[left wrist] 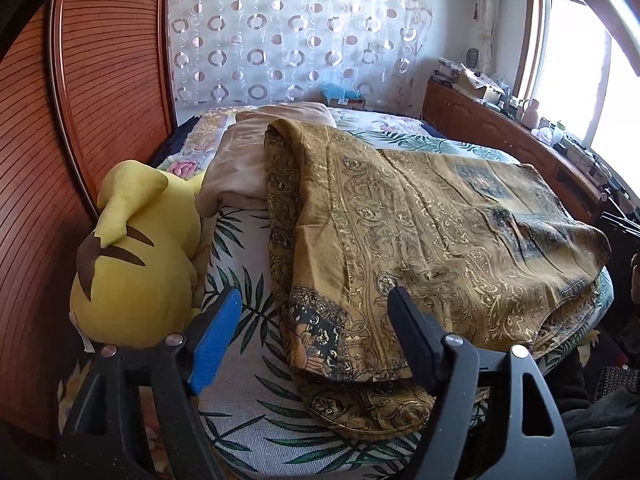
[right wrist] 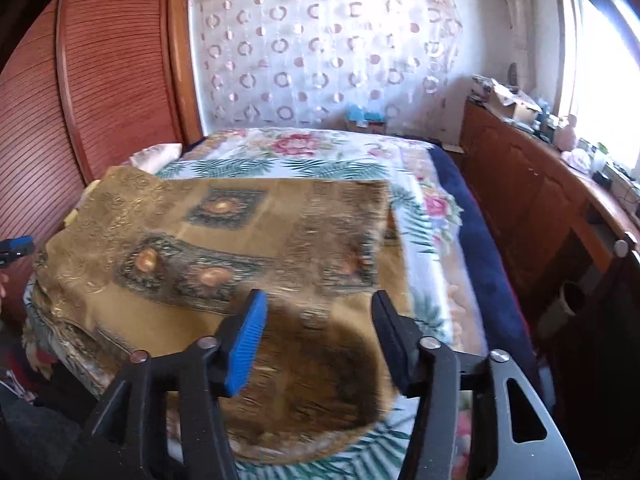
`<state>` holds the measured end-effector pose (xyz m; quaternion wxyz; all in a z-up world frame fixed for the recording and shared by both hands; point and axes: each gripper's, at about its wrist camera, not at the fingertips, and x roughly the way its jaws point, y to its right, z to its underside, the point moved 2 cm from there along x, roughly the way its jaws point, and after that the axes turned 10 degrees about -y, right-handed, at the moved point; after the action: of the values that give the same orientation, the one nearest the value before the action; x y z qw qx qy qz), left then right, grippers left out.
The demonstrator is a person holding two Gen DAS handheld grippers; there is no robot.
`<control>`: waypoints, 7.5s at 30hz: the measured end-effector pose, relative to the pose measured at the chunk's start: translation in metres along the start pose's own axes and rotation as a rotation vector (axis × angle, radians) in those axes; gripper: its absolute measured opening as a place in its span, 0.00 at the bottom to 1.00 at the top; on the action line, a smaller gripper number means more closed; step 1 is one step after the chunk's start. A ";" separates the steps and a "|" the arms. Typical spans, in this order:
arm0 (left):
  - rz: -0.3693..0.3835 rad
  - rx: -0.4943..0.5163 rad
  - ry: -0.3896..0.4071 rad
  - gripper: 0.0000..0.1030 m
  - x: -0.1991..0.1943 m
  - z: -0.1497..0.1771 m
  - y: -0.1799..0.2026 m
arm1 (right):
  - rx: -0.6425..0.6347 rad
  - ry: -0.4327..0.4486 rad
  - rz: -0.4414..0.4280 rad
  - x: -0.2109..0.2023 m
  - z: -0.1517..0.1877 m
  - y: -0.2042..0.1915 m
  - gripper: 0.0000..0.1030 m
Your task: Fold small clothes
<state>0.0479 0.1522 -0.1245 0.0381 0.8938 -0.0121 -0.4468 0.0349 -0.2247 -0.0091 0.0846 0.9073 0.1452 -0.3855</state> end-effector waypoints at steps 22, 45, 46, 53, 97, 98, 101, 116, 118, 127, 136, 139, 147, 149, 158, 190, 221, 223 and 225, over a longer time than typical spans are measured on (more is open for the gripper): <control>-0.046 -0.018 -0.018 0.74 0.009 0.005 -0.003 | -0.073 -0.104 -0.008 0.076 0.018 -0.035 0.60; -0.003 -0.058 -0.064 0.57 0.032 0.022 -0.017 | -0.069 -0.054 -0.011 0.076 0.037 -0.036 0.64; -0.002 -0.059 -0.063 0.57 0.033 0.022 -0.017 | -0.069 -0.054 -0.011 0.075 0.037 -0.036 0.64; 0.025 -0.053 -0.067 0.36 0.039 0.023 -0.014 | -0.069 -0.050 -0.011 0.075 0.037 -0.036 0.64; 0.557 0.443 0.193 0.04 -0.032 -0.151 0.322 | 0.110 0.060 0.090 0.001 0.056 0.039 0.64; 0.564 0.451 0.185 0.04 -0.032 -0.152 0.328 | 0.113 0.063 0.090 0.000 0.056 0.041 0.64; 0.533 0.487 0.132 0.11 -0.018 -0.150 0.341 | 0.121 0.068 0.090 -0.002 0.057 0.042 0.64; 0.371 0.336 0.112 0.68 0.006 -0.116 0.241 | 0.038 0.055 0.082 0.017 0.034 0.025 0.64; 0.349 0.316 0.104 0.68 0.012 -0.111 0.227 | 0.005 0.038 0.075 0.027 0.027 0.020 0.64; 0.274 0.243 0.077 0.68 0.032 -0.089 0.182 | -0.157 -0.089 0.077 0.079 -0.006 0.003 0.64; 0.270 0.203 0.071 0.68 0.041 -0.080 0.166 | -0.199 -0.113 0.012 0.076 -0.013 0.008 0.06; 0.274 0.197 0.073 0.68 0.040 -0.079 0.165 | -0.168 -0.056 -0.028 0.056 -0.013 0.013 0.05; 0.280 0.194 0.095 0.68 0.034 -0.076 0.165 | -0.138 0.020 -0.009 0.009 -0.004 0.021 0.05; 0.281 0.194 0.102 0.68 0.032 -0.076 0.166 | -0.127 0.007 0.019 0.009 0.003 0.026 0.04; 0.265 0.195 0.121 0.68 0.027 -0.076 0.168 | -0.068 -0.086 0.036 0.033 0.019 0.033 0.05; 0.258 0.184 0.122 0.68 0.021 -0.075 0.167 | -0.348 -0.126 -0.166 0.103 -0.043 -0.085 0.60; 0.278 0.170 0.090 0.68 0.034 -0.065 0.168 | -0.471 -0.159 -0.154 0.164 -0.068 -0.107 0.07; 0.277 0.170 0.089 0.68 0.034 -0.065 0.168 | -0.462 -0.133 -0.156 0.159 -0.072 -0.101 0.04; 0.279 0.169 0.087 0.68 0.034 -0.065 0.168 | -0.440 -0.107 -0.144 0.153 -0.078 -0.091 0.04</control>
<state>0.1222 -0.0130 -0.1000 0.0246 0.9020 -0.1718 -0.3954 0.1590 -0.0877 -0.0698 0.2601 0.8327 0.2853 -0.3970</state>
